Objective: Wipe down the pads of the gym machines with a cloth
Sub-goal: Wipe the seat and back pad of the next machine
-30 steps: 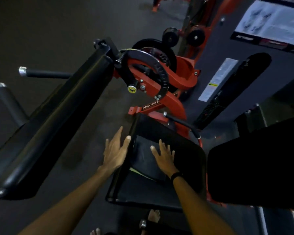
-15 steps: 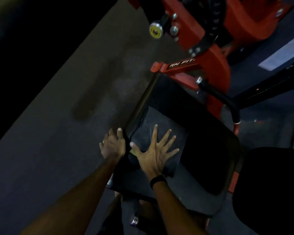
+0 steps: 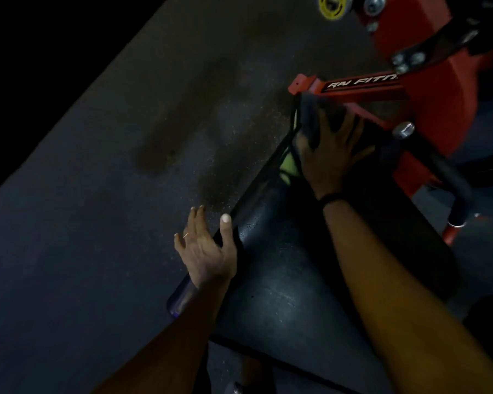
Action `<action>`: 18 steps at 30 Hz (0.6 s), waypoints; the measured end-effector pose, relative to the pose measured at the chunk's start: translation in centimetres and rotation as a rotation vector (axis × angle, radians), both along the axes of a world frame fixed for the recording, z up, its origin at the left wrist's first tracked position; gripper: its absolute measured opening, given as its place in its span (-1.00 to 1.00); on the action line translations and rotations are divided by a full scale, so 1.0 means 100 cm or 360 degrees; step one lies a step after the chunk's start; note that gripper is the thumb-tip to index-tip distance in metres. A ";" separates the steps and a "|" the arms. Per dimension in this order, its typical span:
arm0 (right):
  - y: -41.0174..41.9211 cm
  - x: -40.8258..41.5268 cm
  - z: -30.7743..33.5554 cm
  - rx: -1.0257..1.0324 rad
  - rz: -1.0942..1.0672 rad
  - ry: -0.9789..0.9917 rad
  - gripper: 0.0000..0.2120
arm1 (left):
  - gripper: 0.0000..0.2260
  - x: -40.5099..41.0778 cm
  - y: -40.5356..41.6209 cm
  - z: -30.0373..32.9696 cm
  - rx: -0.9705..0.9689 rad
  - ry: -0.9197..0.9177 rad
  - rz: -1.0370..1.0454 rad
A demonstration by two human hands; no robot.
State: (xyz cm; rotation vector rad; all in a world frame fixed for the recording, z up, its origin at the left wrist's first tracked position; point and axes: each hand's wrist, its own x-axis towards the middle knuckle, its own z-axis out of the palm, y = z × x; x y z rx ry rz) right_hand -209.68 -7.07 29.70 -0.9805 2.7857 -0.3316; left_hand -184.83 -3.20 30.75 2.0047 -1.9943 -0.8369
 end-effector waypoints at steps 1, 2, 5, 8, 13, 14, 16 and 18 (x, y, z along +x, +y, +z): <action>-0.018 -0.017 0.000 0.0015 0.0075 0.0091 -0.39 | -0.26 0.000 0.000 -0.002 -0.0014 -0.0021 -0.0006; -0.028 -0.025 0.003 0.0022 0.0145 0.0163 -0.41 | -0.24 -0.001 0.000 -0.002 -0.0025 -0.0037 -0.0008; 0.003 0.026 0.005 -0.0126 0.0563 0.0225 -0.54 | -0.23 0.000 0.000 0.000 -0.0011 -0.0055 0.0017; 0.064 0.102 0.007 -0.0268 0.1129 -0.0003 -0.58 | -0.24 -0.001 -0.001 0.002 0.0010 -0.0099 0.0067; -0.013 0.003 0.004 -0.0104 0.1245 0.0167 -0.53 | -0.28 -0.005 -0.001 0.001 -0.0024 -0.0110 0.0074; -0.035 -0.019 0.010 -0.0034 0.1071 0.0150 -0.52 | -0.29 -0.005 -0.001 0.001 -0.0018 -0.0120 0.0066; -0.059 -0.036 0.017 0.0237 0.0831 0.0127 -0.50 | -0.31 -0.005 0.000 0.000 -0.0019 -0.0125 0.0042; -0.049 -0.008 0.025 0.0192 0.0870 0.0085 -0.55 | -0.32 -0.004 0.000 0.000 -0.0003 -0.0127 0.0023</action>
